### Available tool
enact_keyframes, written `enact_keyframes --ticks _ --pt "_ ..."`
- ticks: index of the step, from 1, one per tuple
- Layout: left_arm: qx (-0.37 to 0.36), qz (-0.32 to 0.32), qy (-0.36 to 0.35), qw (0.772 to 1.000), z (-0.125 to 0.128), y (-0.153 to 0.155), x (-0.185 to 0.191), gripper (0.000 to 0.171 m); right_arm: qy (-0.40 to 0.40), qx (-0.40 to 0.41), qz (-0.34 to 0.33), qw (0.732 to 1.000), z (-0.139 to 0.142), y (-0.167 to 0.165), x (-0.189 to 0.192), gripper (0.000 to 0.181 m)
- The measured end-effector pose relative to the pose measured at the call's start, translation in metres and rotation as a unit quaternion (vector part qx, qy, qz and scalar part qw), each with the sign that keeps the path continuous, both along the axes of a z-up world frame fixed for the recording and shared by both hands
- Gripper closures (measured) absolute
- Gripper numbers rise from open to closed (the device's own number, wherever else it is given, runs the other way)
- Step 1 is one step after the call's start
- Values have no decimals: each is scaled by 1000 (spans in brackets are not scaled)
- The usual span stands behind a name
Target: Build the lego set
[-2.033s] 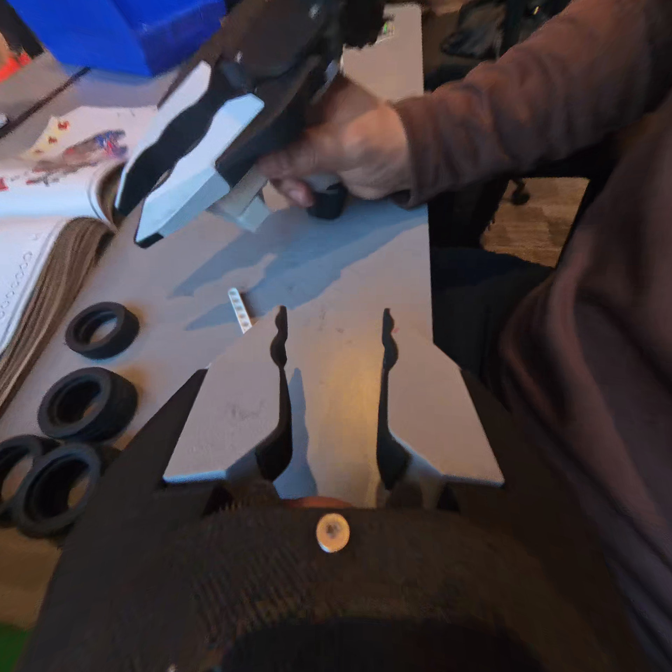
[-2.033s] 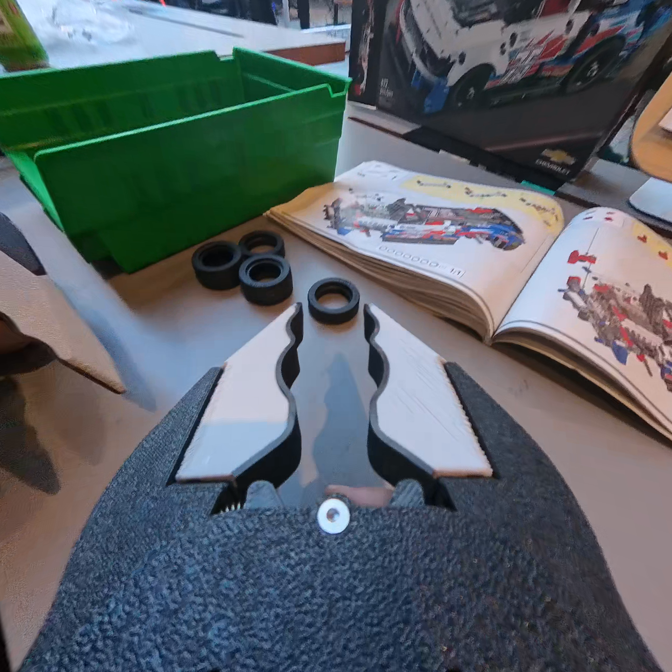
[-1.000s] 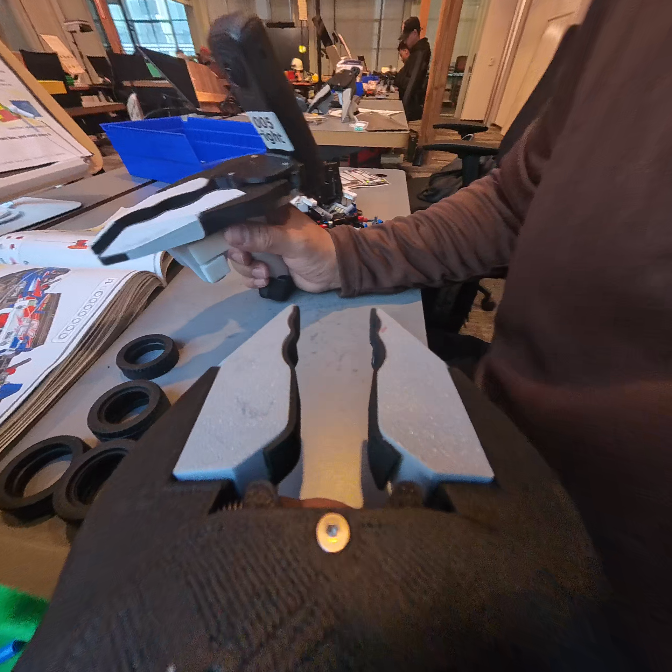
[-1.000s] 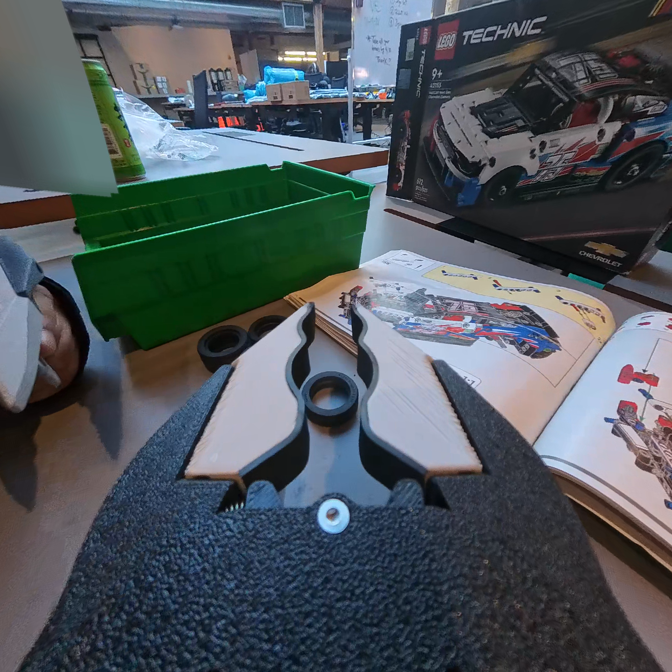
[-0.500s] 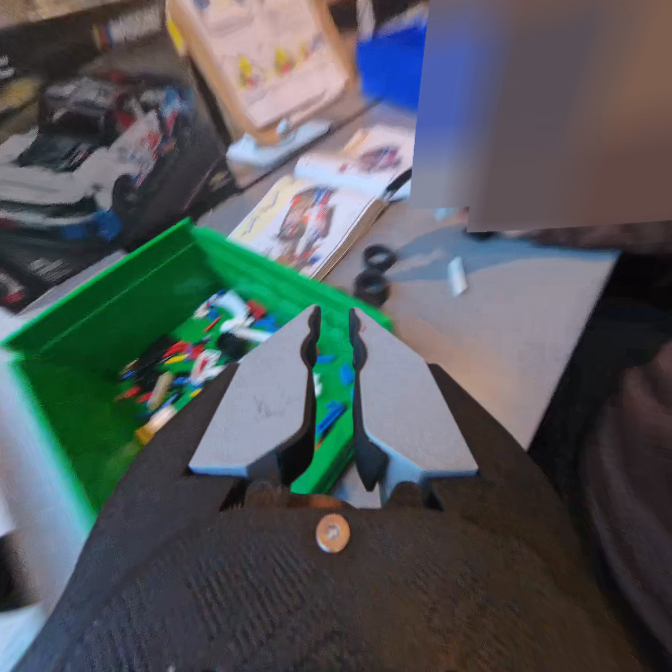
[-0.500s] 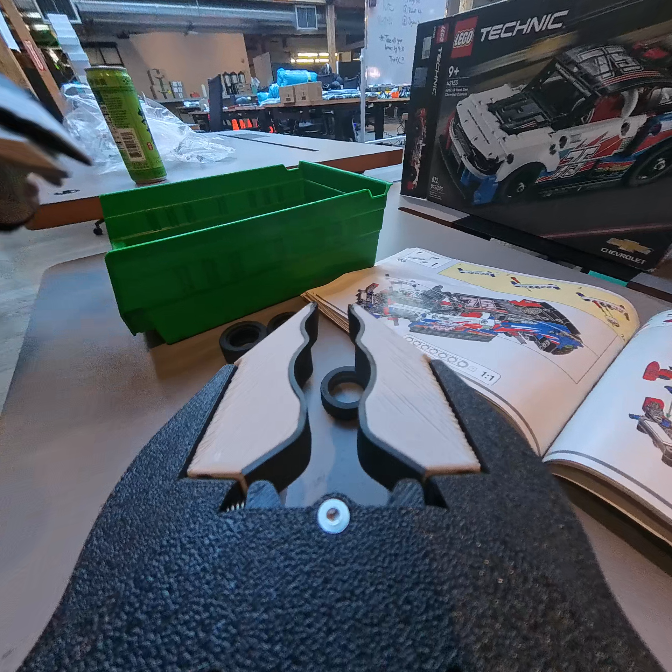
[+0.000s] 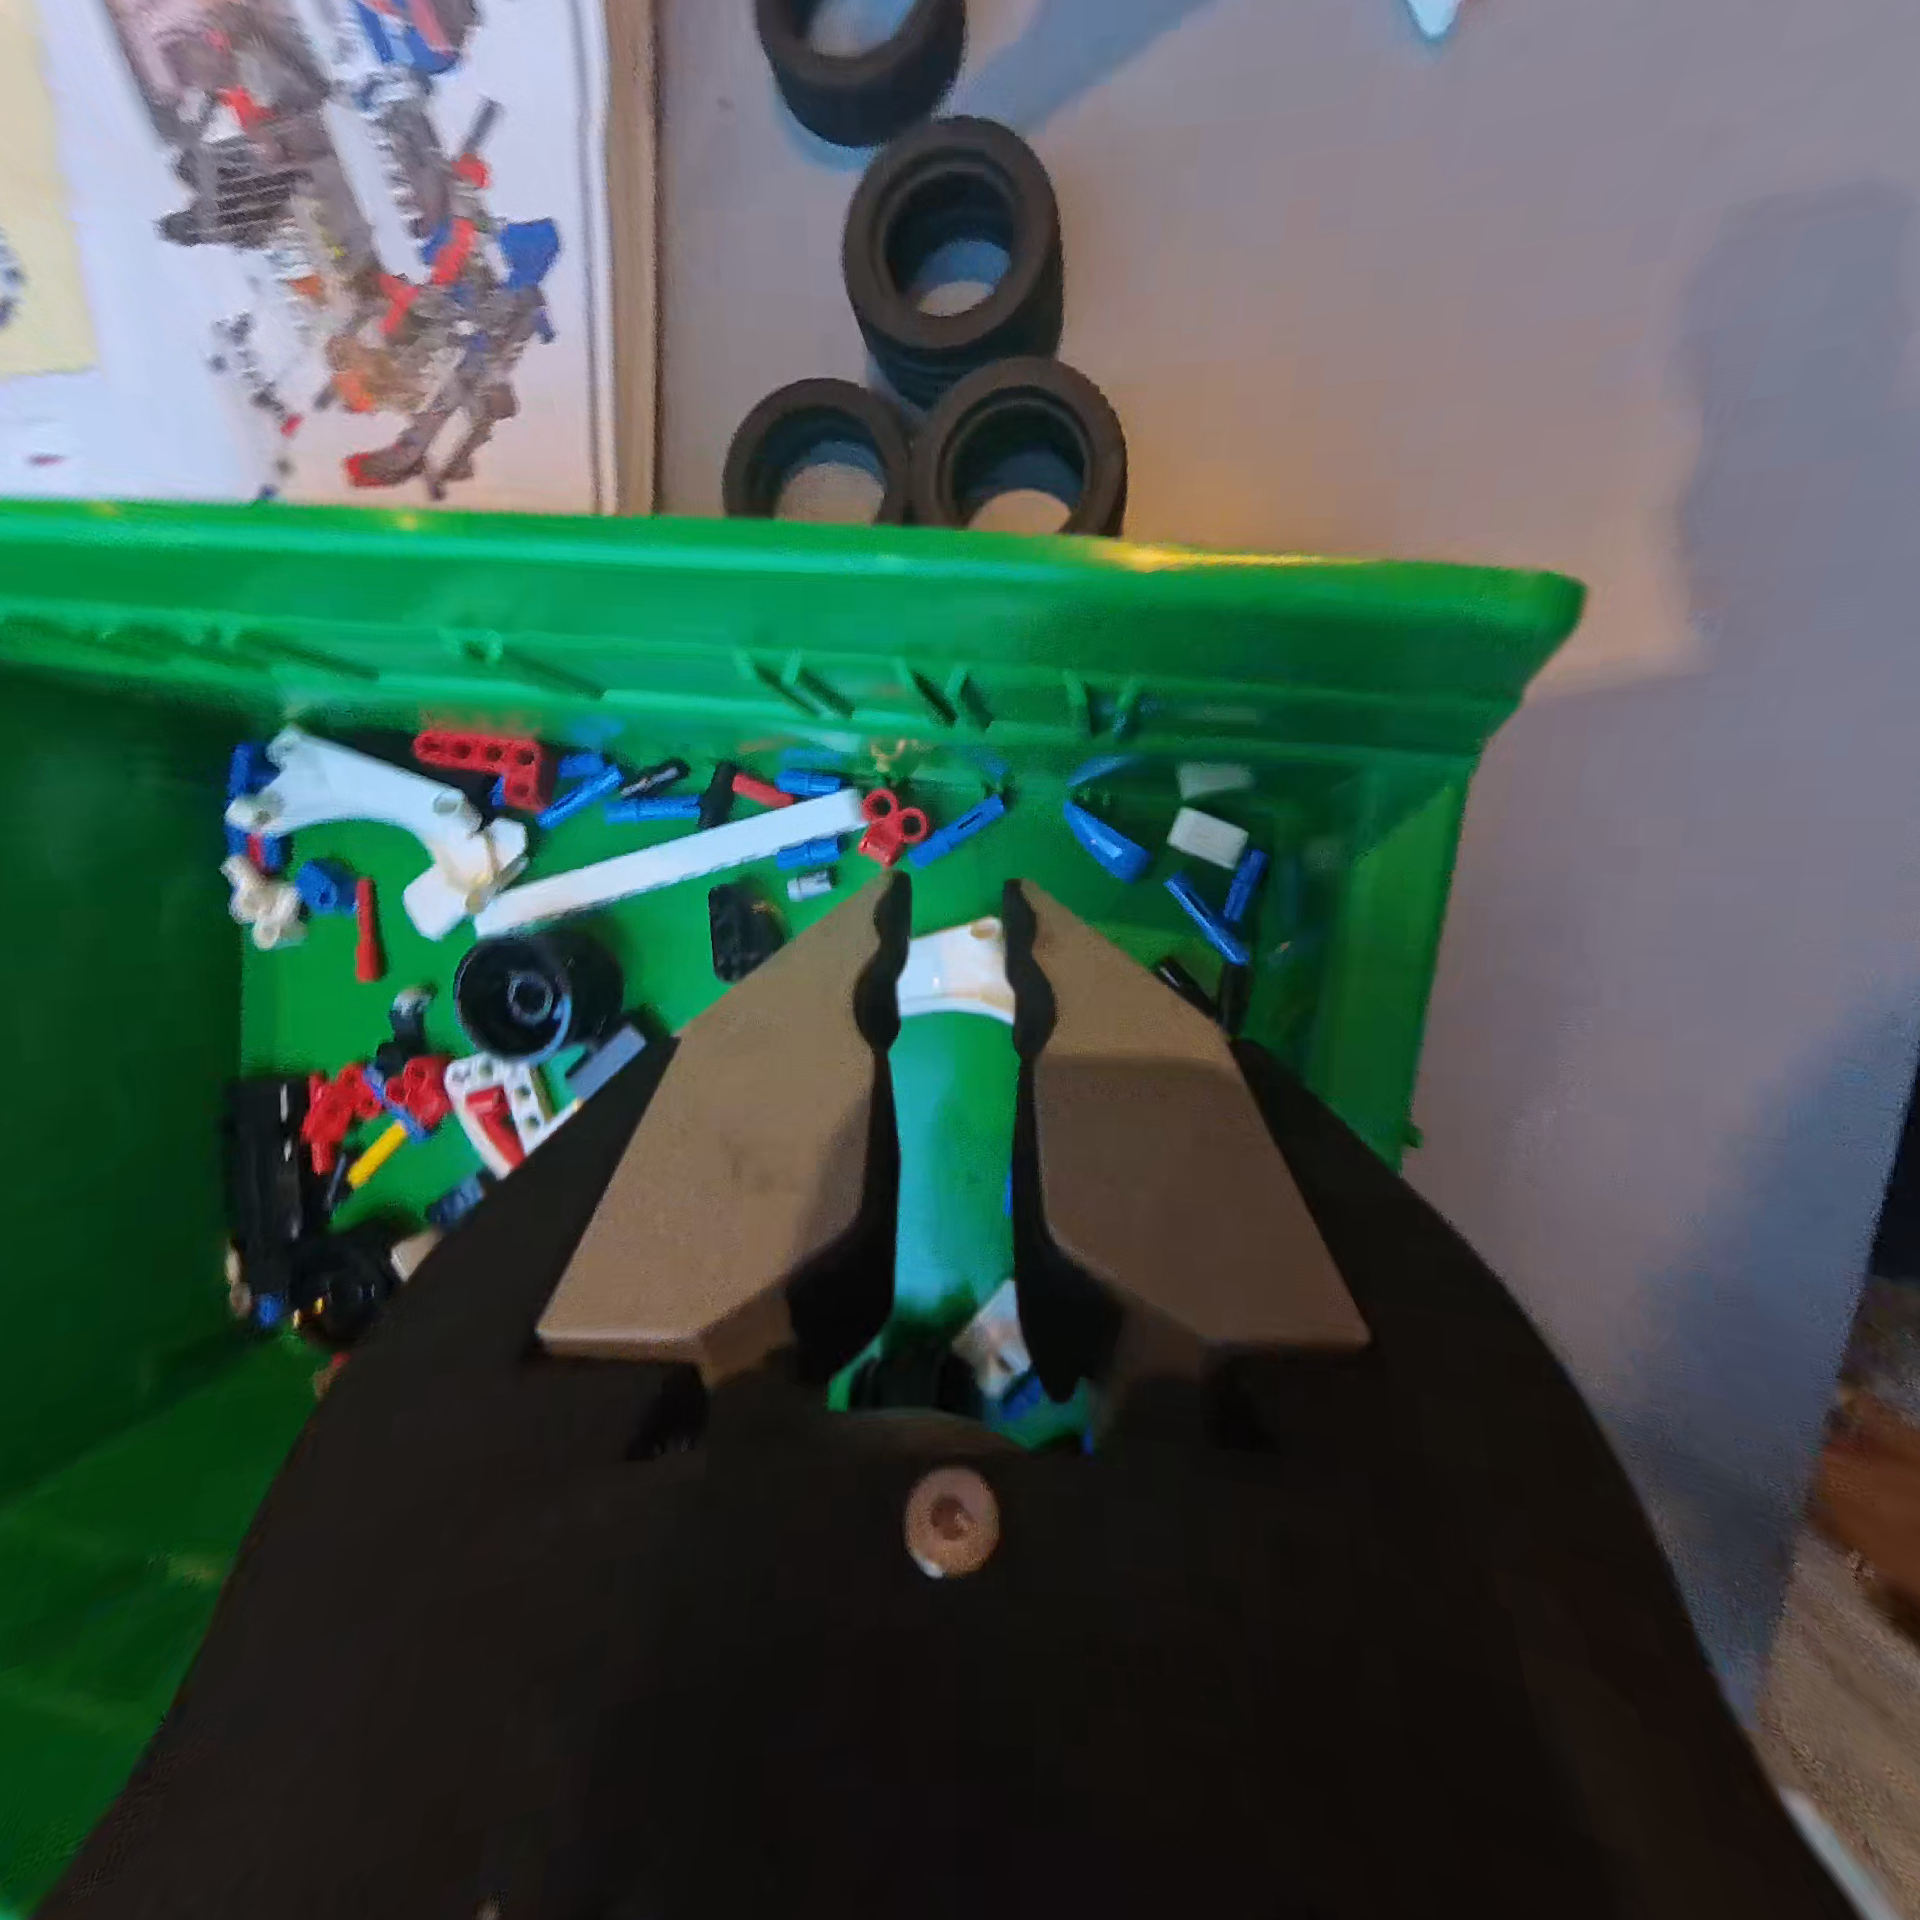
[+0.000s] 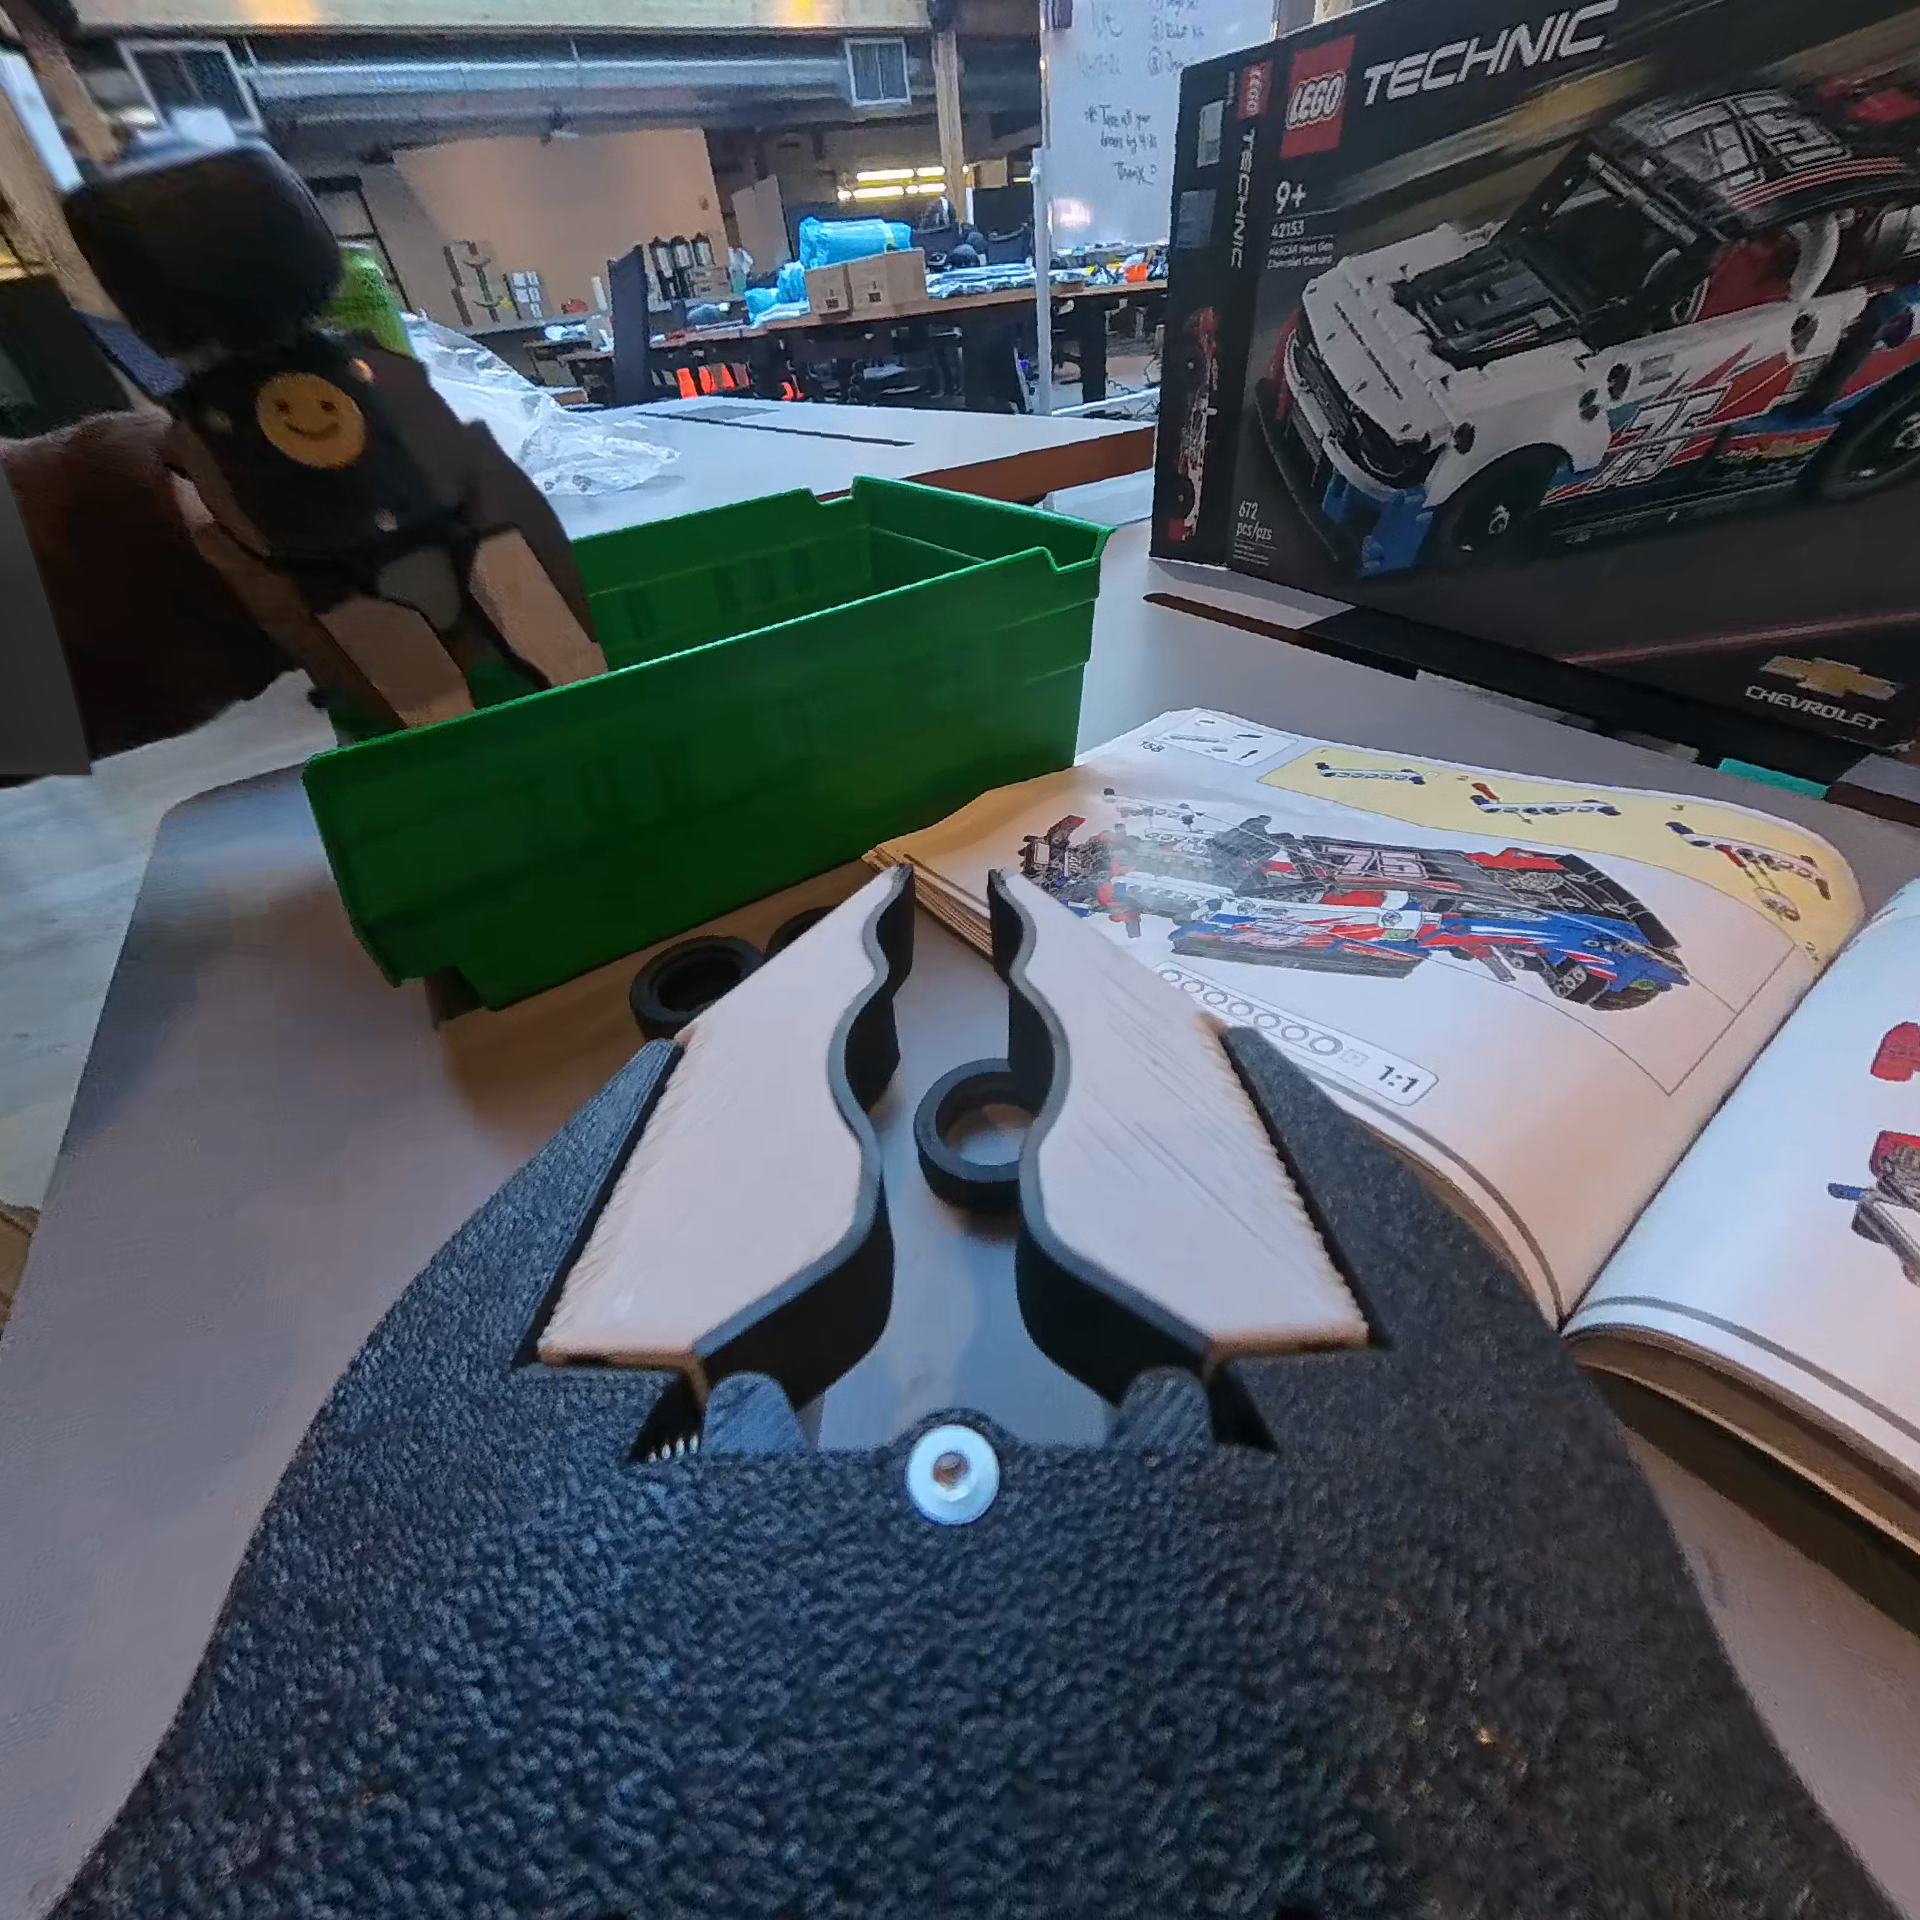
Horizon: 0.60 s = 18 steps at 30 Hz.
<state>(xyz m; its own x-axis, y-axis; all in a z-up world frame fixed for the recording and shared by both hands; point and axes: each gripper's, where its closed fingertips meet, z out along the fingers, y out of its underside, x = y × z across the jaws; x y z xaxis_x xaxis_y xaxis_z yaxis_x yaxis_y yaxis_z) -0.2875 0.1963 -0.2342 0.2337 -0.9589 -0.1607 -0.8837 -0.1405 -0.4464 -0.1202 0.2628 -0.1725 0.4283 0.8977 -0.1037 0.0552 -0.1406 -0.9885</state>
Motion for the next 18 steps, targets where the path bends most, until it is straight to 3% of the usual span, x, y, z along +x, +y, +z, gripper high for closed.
enact_keyframes --ticks 8,18 --pt "-19 -129 39 991 -20 3 16 171 -3 5 -1 1000 0 0 -1 167" --pt "-42 -133 59 988 -31 3 9 170 21 -10 -5 1000 4 4 5 168"
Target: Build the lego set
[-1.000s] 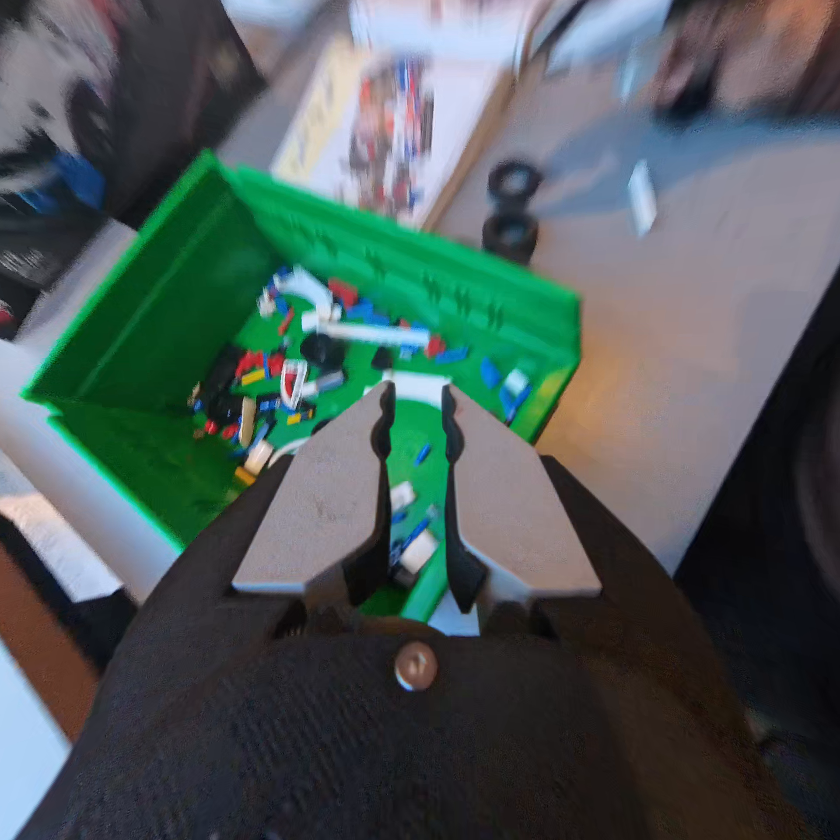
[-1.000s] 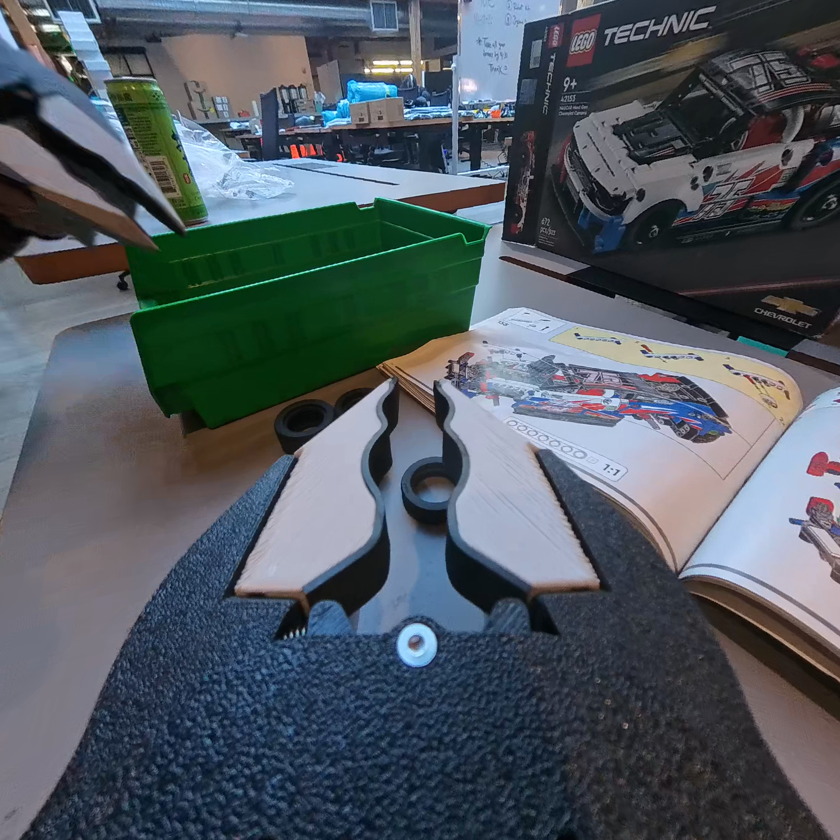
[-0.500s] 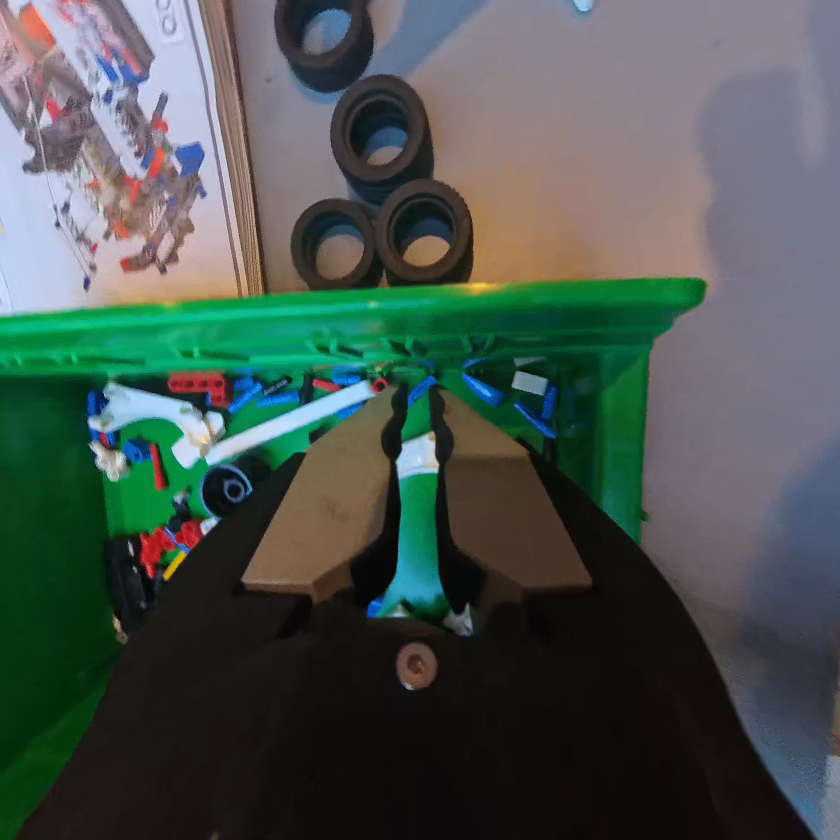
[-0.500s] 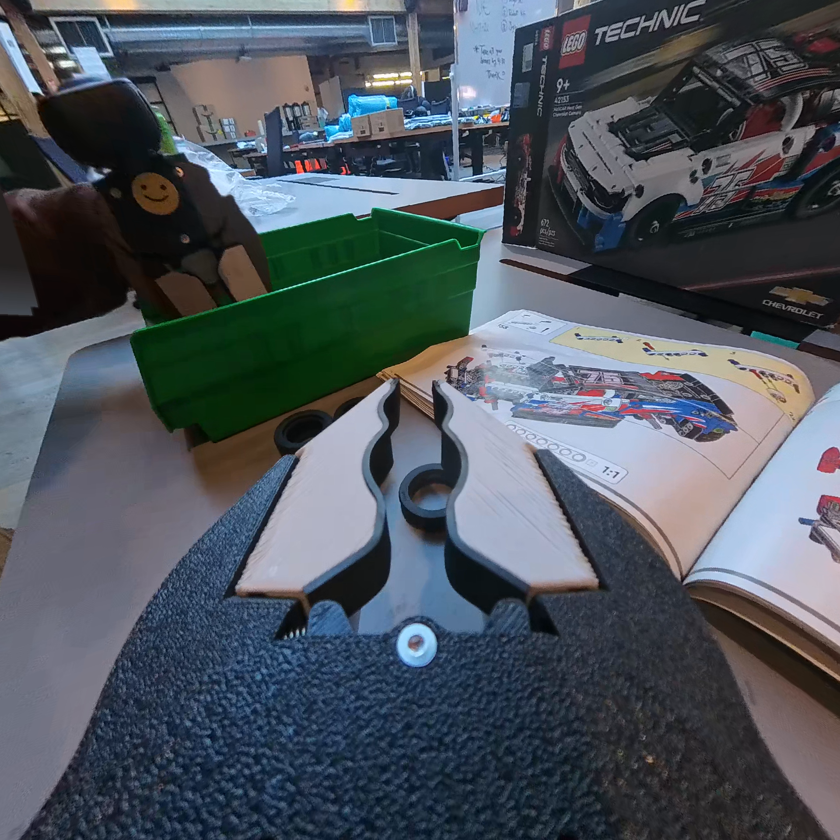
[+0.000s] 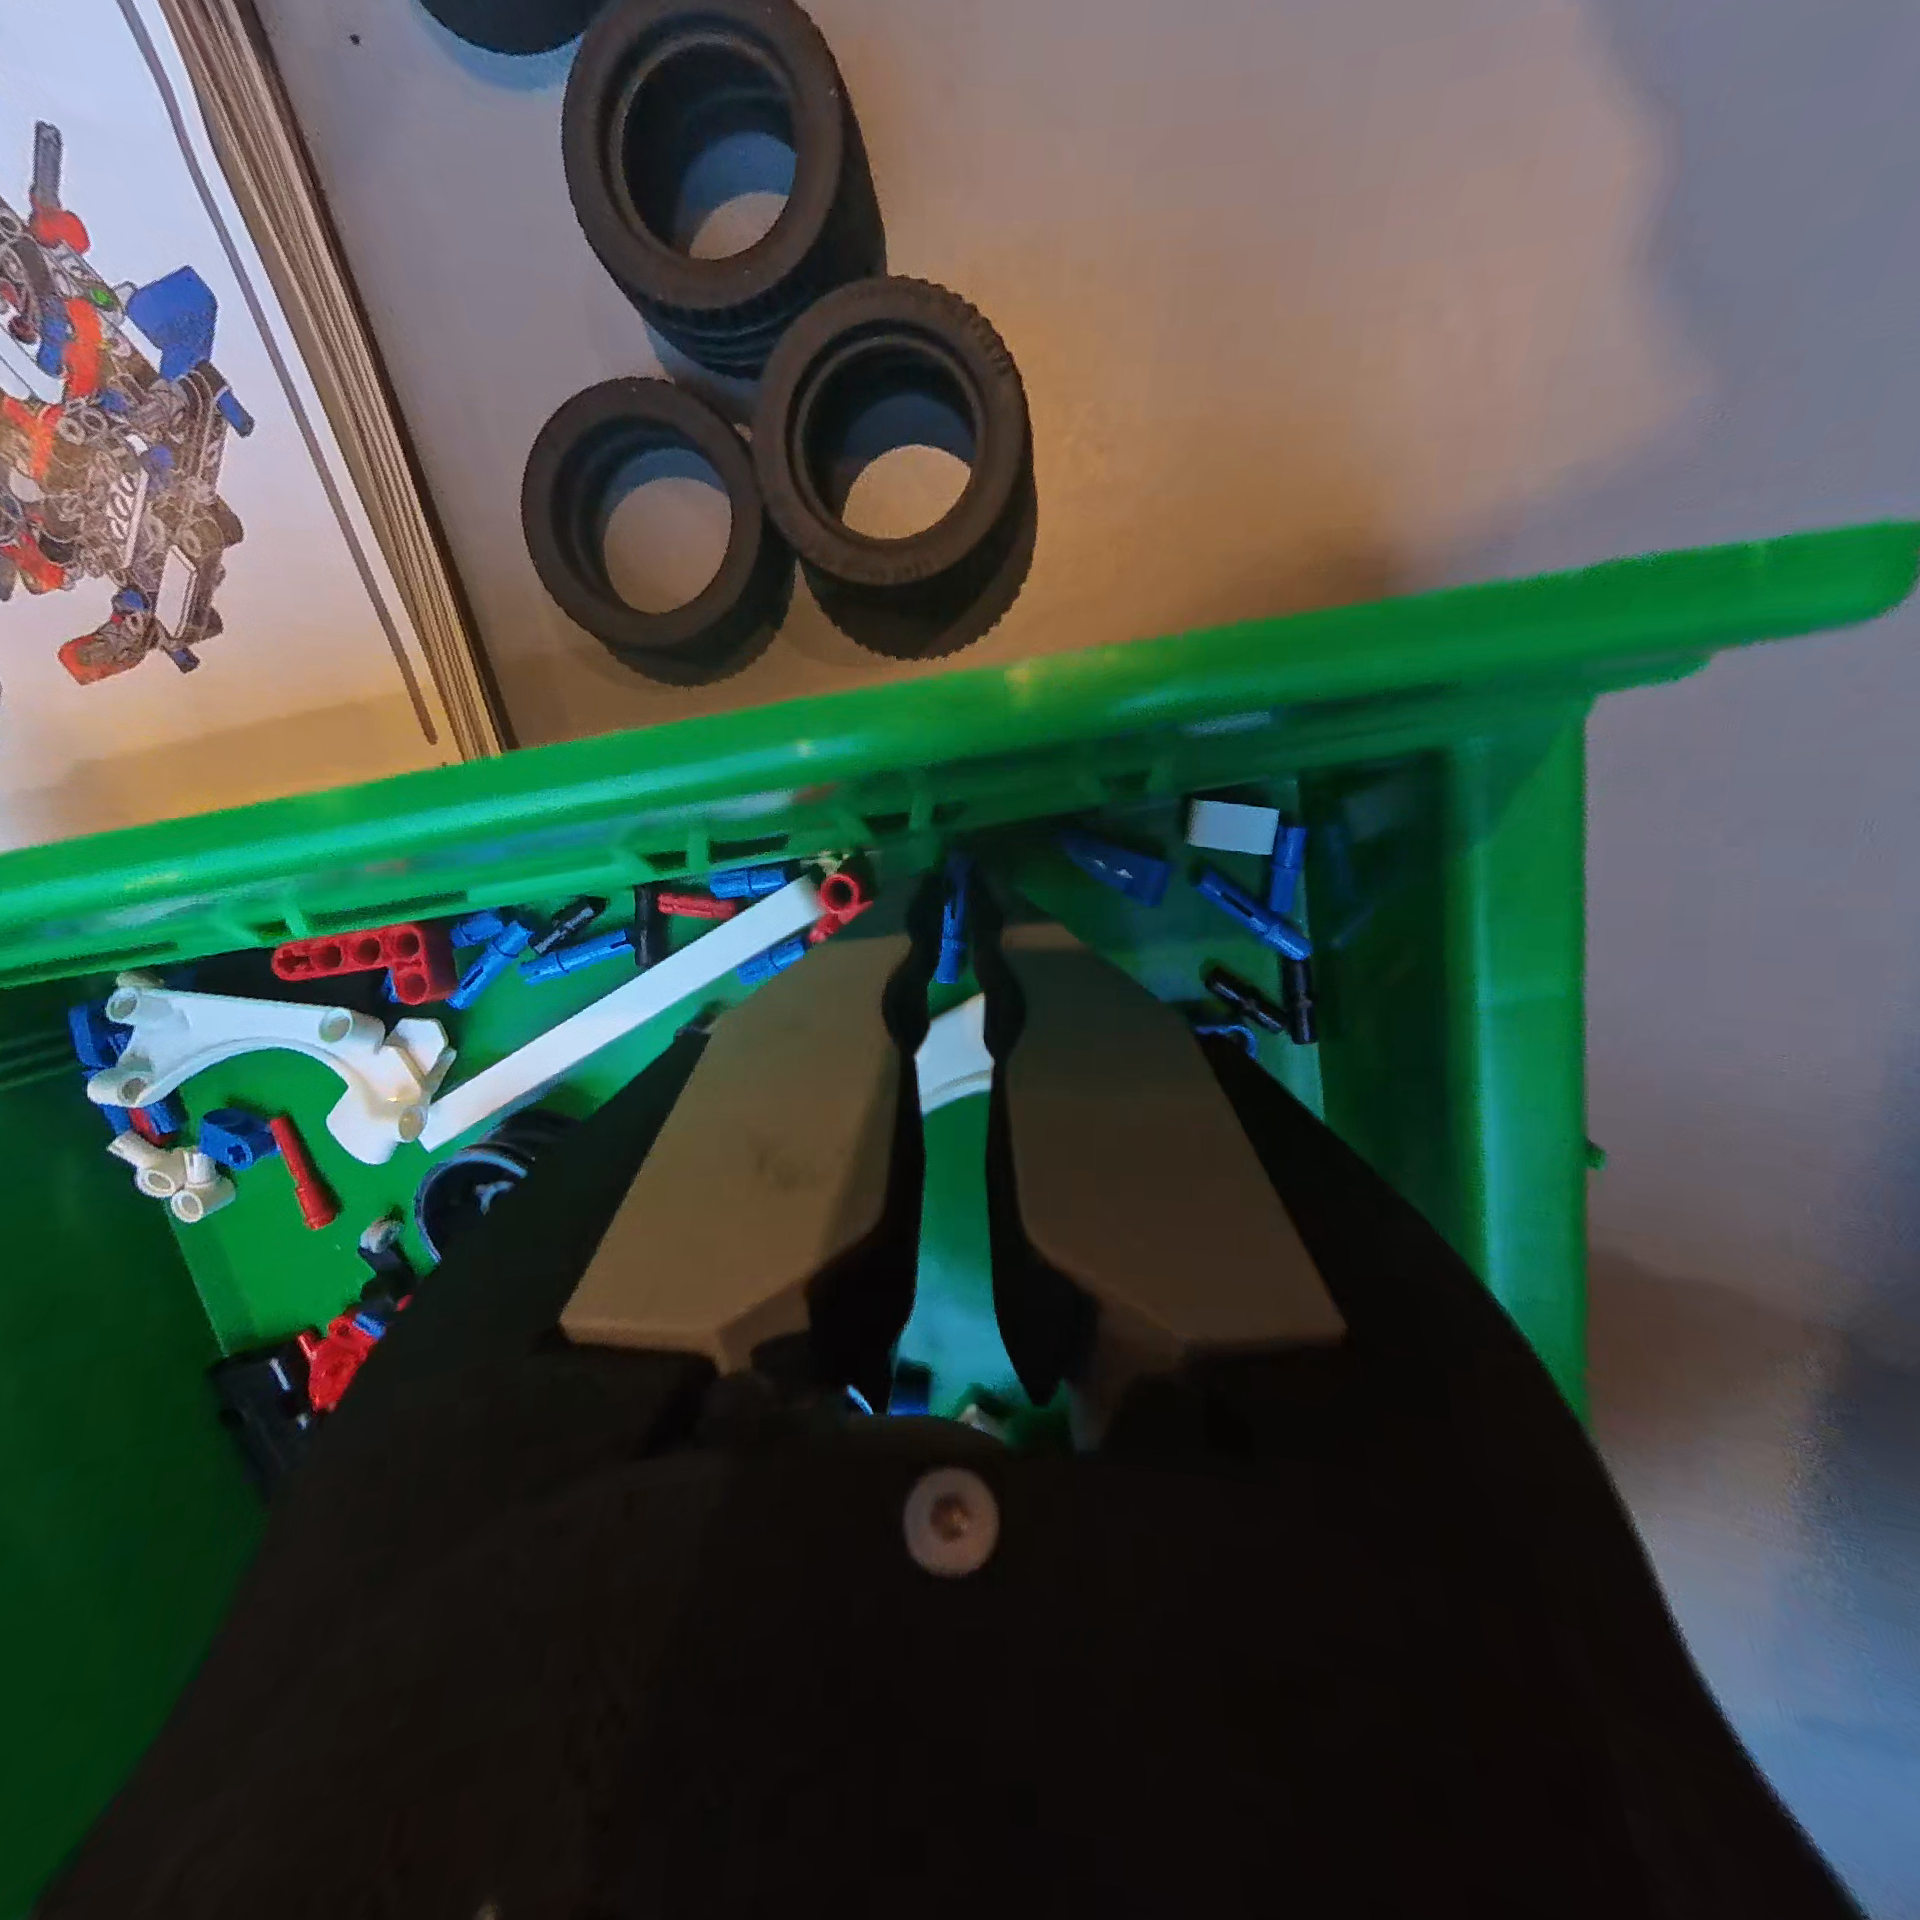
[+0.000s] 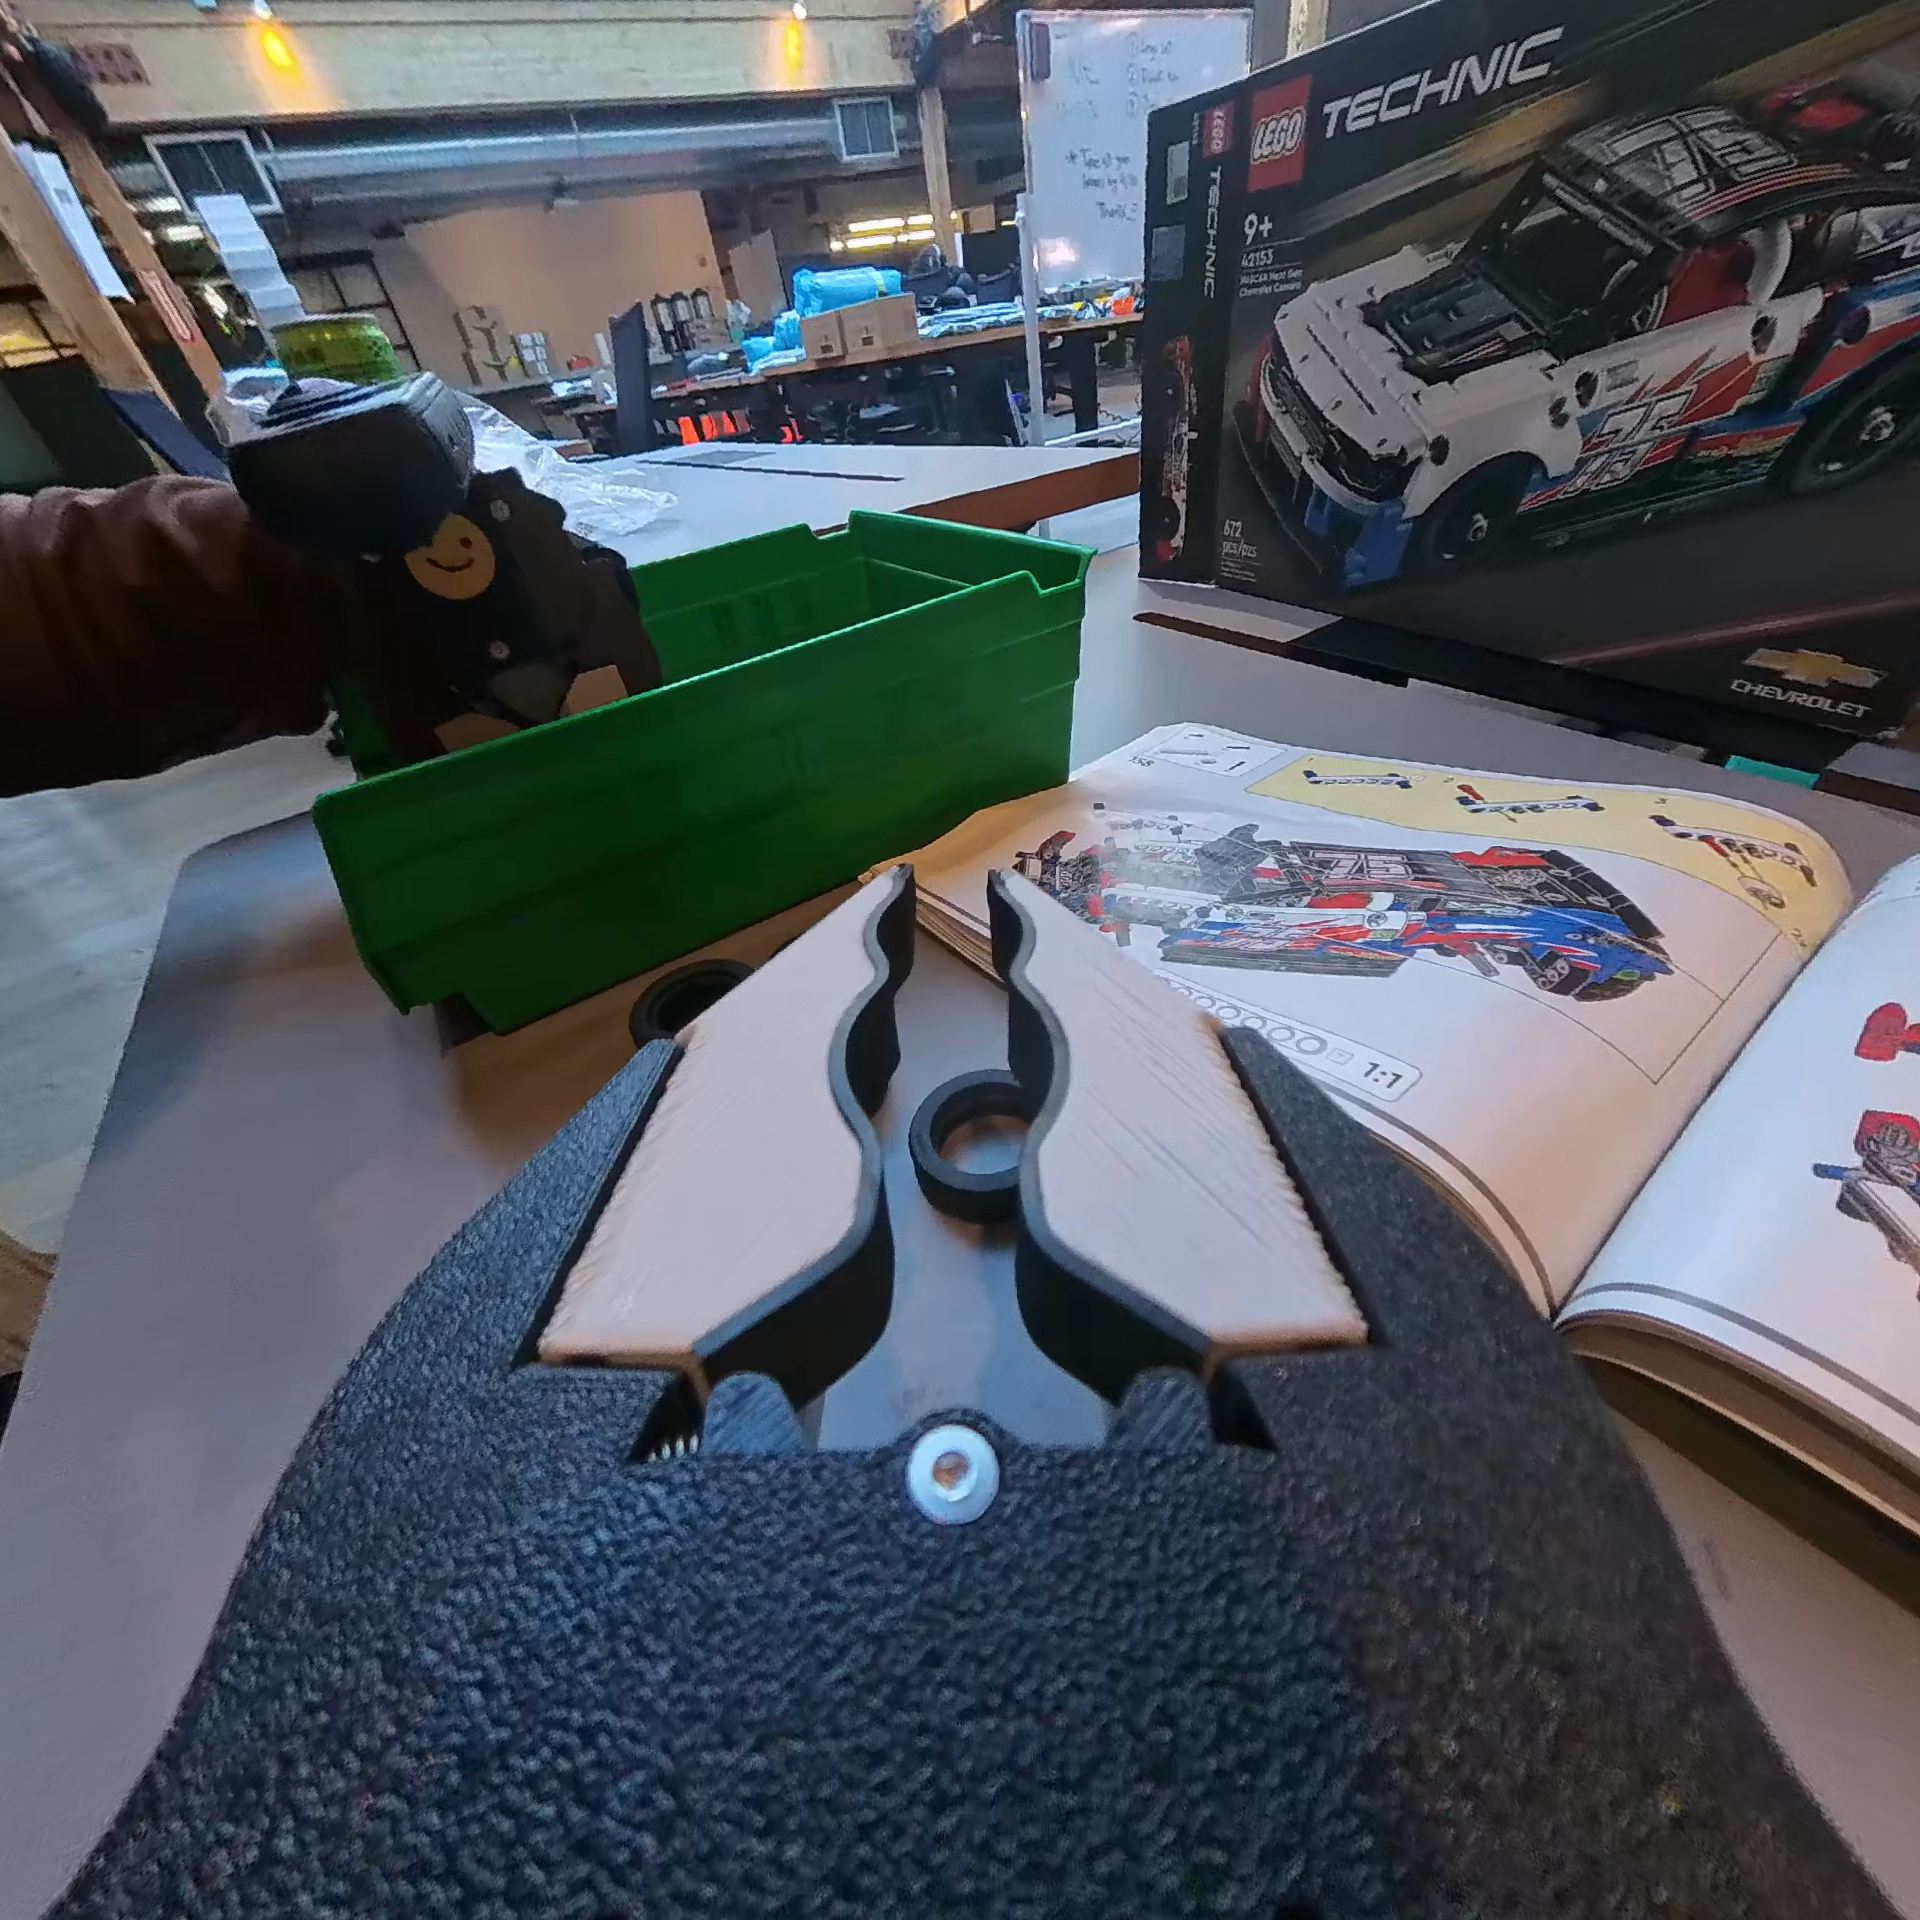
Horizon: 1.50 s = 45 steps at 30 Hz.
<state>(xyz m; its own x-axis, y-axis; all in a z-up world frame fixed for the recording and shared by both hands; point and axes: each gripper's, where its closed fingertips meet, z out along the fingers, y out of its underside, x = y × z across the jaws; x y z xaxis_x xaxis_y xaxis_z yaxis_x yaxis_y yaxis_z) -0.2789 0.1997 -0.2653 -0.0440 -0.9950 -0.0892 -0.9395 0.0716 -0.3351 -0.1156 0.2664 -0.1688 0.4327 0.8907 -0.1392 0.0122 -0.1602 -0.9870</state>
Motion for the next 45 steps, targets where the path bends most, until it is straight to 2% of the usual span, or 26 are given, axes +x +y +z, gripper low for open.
enact_keyframes --ticks 3,6,8,11,14,16,19,21,24,26,29,31,34,39,41,45 --pt "10 25 17 999 2 4 -9 170 1 3 -1 1000 0 0 0 168" --pt "37 63 -17 997 28 13 -16 170 -5 6 1 1000 0 -1 -1 168" --pt "76 91 -52 992 58 23 -21 170 -8 10 1 1000 -1 -2 -2 169" --pt "159 140 -132 968 121 35 -17 170 -8 18 -1 1000 1 -3 -1 171" --pt "225 191 -233 927 185 28 21 170 -1 25 -9 1000 4 -4 2 176" --pt "221 222 -275 909 202 8 61 170 4 28 -24 999 5 -3 8 179" --pt "161 240 -306 907 184 -28 132 171 1 25 -55 998 5 -4 21 181" --pt "95 253 -289 918 142 -44 167 170 -3 24 -57 998 4 -11 28 181" --pt "70 313 -210 924 71 -32 169 170 -12 33 -51 998 3 -22 36 181" --pt "38 346 -175 921 37 -28 161 170 -14 38 -50 998 3 -26 39 181" --pt "-24 370 -168 914 9 -36 161 170 -13 36 -45 998 3 -26 39 181" --pt "-27 377 -159 912 -1 -36 158 170 -9 32 -44 998 3 -26 39 181" --pt "-28 386 -164 907 -2 -36 158 158 0 26 -43 999 4 -25 41 181" --pt "-41 388 -169 905 10 -45 155 149 -2 28 -43 999 4 -26 40 181" --pt "-49 381 -178 906 28 -59 151 148 -5 30 -43 999 4 -26 40 181" --pt "-33 364 -222 904 85 -77 126 145 -6 30 -42 999 4 -26 39 181"
